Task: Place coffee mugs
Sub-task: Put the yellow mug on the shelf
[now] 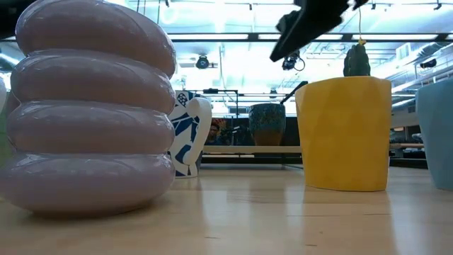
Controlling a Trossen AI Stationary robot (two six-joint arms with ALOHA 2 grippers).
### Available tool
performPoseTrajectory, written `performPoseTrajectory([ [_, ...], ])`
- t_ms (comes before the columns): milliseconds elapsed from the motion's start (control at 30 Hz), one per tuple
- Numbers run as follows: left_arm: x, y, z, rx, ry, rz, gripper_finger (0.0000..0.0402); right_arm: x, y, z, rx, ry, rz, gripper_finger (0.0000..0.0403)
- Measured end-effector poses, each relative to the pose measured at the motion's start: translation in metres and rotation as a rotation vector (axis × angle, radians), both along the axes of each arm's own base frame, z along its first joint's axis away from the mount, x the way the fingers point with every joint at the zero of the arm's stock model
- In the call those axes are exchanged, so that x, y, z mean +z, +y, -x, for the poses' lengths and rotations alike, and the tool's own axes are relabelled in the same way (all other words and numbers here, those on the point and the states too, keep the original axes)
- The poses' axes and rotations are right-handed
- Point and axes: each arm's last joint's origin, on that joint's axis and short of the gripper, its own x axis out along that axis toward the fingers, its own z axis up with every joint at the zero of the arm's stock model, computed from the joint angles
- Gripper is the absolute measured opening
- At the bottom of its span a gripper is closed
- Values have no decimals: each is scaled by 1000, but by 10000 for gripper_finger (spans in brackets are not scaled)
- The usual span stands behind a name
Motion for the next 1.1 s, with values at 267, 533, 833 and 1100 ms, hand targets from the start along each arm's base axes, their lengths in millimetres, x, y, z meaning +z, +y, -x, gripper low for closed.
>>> performPoseTrajectory([
  [267,24,-2,-20,-32,196,57,16,15,4,10,-3,142,-30,201],
  [533,44,-3,-42,-16,364,53,16,9,28,-8,45,355,-82,201],
  [833,62,-3,-50,20,473,49,16,2,69,-34,2,452,-120,201],
  [1100,72,-2,-45,24,519,45,16,-22,98,-52,-163,558,-147,201],
])
